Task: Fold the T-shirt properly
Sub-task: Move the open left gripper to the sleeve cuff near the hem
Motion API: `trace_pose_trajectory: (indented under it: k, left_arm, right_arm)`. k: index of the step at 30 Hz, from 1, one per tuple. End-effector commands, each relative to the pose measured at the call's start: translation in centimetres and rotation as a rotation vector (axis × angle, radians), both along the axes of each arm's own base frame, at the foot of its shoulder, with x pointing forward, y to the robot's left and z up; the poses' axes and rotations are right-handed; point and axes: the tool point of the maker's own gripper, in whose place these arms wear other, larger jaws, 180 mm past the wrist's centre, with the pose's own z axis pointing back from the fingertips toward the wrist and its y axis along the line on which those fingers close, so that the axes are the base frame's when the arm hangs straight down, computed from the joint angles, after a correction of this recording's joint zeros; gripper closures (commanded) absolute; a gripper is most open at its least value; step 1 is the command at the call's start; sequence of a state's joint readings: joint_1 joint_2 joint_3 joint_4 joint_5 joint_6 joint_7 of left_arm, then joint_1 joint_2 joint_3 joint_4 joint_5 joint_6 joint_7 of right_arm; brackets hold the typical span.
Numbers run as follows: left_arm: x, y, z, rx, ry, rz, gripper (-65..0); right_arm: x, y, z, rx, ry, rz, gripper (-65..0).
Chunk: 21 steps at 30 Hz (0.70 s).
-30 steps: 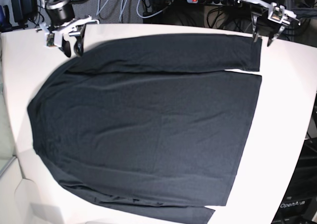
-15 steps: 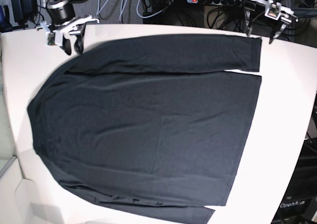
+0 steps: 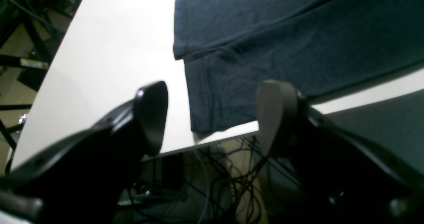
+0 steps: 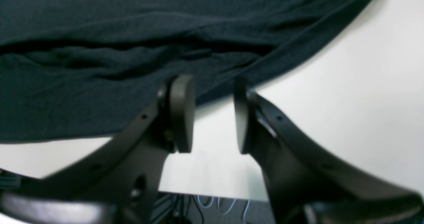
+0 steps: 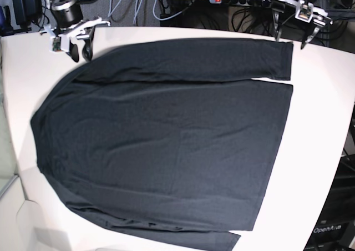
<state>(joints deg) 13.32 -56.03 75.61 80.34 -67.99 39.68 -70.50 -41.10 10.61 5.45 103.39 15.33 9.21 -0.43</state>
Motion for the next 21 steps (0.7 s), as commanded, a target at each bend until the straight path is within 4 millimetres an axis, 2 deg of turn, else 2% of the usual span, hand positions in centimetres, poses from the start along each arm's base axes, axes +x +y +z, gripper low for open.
trace_pose_trajectory:
  k: [1,5,12,17,21]
  left_arm:
    - [0.4,0.3,1.0,0.013,-0.039,-0.020,-40.9]
    - [0.7,1.2,0.7,0.013,-0.023,0.033,-40.9]
    - [1.4,1.1,1.0,0.005,-0.036,0.039,-40.9]
    - [2.7,1.4,1.6,0.010,-0.068,0.042,-40.9]
    - [2.7,1.6,1.5,0.018,-0.068,0.043,-40.9]
  right_arm:
    - [0.3,0.0,0.9,0.001,-0.036,0.012,-21.5]
    - [0.3,0.0,0.9,0.001,-0.036,0.012,-21.5]
    - [0.3,0.0,0.9,0.000,-0.036,0.011,-21.5]
    - [0.3,0.0,0.9,0.000,-0.036,0.011,-21.5]
    - [0.3,-0.1,0.9,-0.001,-0.036,0.010,-21.5]
